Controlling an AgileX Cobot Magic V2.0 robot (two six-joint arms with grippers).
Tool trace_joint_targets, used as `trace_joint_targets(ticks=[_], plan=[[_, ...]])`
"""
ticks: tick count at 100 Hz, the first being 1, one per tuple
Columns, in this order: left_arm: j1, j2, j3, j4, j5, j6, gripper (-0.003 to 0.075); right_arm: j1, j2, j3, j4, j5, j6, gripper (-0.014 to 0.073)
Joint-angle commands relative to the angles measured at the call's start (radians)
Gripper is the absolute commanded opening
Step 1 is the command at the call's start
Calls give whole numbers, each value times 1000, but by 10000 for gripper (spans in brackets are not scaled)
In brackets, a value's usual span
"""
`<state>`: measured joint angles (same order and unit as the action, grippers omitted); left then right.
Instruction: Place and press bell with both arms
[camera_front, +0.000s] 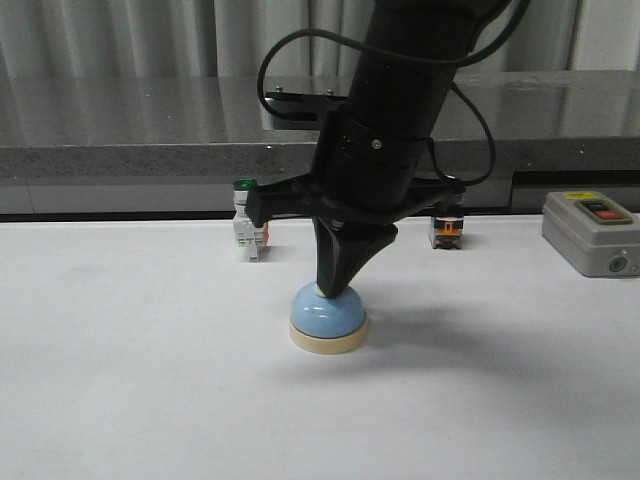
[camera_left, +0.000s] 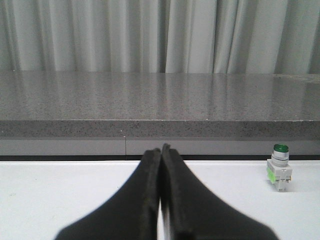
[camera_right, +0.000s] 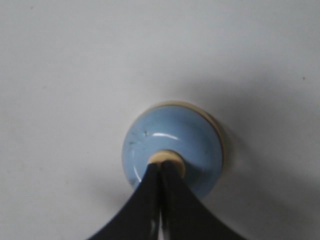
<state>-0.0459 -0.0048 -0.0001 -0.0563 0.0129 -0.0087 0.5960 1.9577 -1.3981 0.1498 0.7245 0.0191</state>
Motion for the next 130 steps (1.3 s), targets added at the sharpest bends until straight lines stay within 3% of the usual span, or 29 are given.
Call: trace_joint_targets(ticks=[1,41,79,103,130], plan=[[0,-30,43,-8,-83,-9,-20,-2,-26,-29,4,-8,-10,-60],[0,-30,43,-8,-83,-9,-20,-2,-136,-64,-11,21,-10,-60],[0,-30,43,-8,-83,-9,-20,-21,-356,-53,-144,24,-5,-60],[0,-30,43,-8,-83,-9,-20,-127,-514,63,-150,-24,-5,-60],[0,-30,43,-8,-83,-9,-20,-301,-770,320,-150,-163,-5,-60]])
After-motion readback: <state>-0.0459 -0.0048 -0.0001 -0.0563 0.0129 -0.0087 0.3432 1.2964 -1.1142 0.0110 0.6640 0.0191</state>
